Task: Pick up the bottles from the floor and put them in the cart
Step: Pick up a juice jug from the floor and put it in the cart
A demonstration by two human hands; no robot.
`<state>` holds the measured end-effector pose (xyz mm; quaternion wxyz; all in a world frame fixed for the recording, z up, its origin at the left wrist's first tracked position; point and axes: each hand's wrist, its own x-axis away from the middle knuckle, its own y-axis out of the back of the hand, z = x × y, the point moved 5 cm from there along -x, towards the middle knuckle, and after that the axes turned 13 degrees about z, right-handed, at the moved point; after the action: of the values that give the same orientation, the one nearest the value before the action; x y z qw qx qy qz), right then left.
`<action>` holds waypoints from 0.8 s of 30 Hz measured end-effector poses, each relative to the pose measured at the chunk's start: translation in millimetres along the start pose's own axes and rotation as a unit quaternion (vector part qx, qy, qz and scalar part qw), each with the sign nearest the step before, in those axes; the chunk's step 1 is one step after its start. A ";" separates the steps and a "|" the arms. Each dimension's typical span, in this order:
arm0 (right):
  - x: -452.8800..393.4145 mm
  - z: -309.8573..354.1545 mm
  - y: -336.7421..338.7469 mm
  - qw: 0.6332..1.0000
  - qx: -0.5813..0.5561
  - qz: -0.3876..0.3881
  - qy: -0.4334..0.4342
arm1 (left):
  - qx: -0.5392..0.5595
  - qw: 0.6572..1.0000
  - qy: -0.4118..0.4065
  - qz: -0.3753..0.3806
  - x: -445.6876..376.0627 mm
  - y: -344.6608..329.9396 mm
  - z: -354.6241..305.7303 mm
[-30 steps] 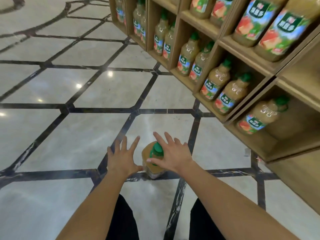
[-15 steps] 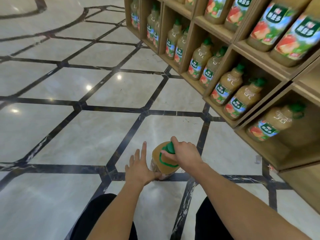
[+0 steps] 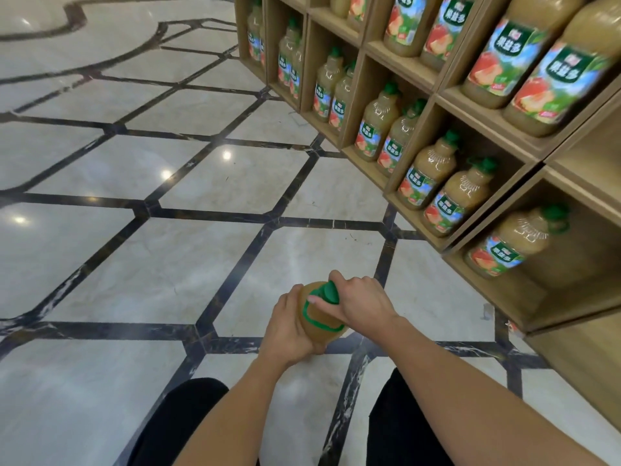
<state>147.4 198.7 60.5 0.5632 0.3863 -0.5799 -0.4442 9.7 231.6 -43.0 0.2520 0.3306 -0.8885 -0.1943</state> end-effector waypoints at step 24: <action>98.7 165.7 647.4 0.957 -0.053 -0.020 0.285 | -0.041 0.980 0.040 -0.190 284.9 465.2 -427.9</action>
<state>9.4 317.1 711.1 0.7158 0.4780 -0.3634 -0.3564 -157.9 288.3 627.4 0.2588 0.4903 -0.7900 -0.2617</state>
